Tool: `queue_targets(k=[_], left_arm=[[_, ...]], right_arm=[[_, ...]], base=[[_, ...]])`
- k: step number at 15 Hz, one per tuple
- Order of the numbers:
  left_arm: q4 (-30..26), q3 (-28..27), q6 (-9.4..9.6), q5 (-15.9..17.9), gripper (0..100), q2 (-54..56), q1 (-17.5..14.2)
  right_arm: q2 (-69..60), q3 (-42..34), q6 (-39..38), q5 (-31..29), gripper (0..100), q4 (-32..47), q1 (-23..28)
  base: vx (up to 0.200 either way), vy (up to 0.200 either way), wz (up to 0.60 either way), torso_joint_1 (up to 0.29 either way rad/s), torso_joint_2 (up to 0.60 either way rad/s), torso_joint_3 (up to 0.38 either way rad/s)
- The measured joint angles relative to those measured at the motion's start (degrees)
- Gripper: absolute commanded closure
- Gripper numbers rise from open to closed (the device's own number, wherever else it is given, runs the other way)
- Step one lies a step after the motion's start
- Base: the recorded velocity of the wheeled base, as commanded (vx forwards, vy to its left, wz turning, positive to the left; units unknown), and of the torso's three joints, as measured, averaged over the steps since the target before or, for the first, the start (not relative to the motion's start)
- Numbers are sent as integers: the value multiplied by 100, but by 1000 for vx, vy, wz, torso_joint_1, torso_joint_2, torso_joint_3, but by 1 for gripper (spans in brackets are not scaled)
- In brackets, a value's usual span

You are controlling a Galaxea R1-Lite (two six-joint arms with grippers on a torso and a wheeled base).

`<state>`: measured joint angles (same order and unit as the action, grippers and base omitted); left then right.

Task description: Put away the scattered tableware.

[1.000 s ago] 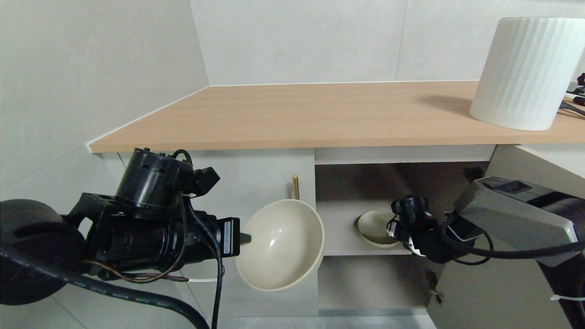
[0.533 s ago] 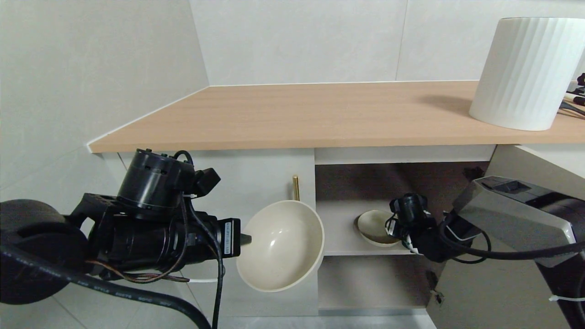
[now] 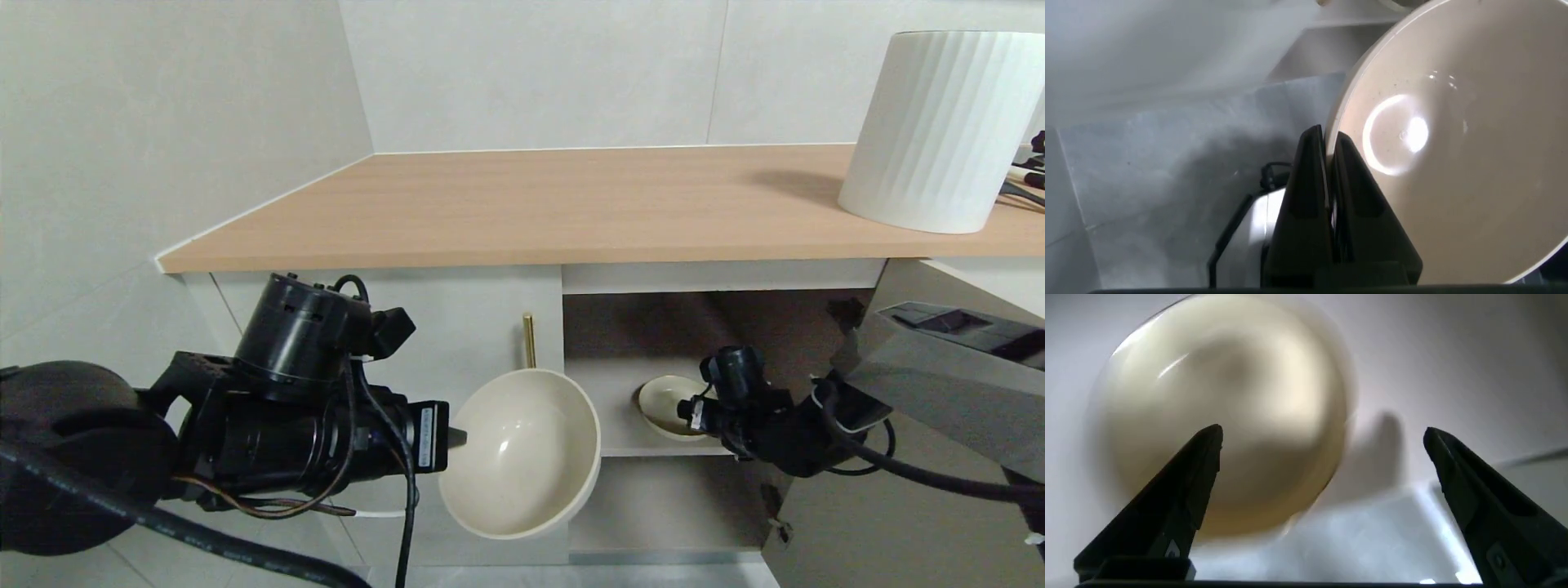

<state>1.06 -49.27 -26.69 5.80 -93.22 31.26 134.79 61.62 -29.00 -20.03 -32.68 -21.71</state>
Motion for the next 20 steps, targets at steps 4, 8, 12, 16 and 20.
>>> queue_targets(k=[4,8,12,16,20], left_arm=[[-101,-22,0,-6,100,-385,280],[-96,-41,-2,-9,100,-947,451],[-104,-48,-11,-99,100,-1436,503],[-101,-48,-11,-129,100,-1653,625],[-90,-52,-9,-195,100,-1698,757]], right_arm=[[-1015,-780,257,611,0,625,-562],[-1829,-1287,453,955,0,863,-957],[-2806,-1730,730,1620,0,1139,-1252],[-3248,-2050,848,1872,0,1186,-1753],[-3149,-2119,851,1837,0,1193,-2074]], base=[[0,0,0,0,0,0],[0,0,0,0,0,0],[0,0,0,0,0,0],[0,0,0,0,0,0],[0,0,0,0,0,0]])
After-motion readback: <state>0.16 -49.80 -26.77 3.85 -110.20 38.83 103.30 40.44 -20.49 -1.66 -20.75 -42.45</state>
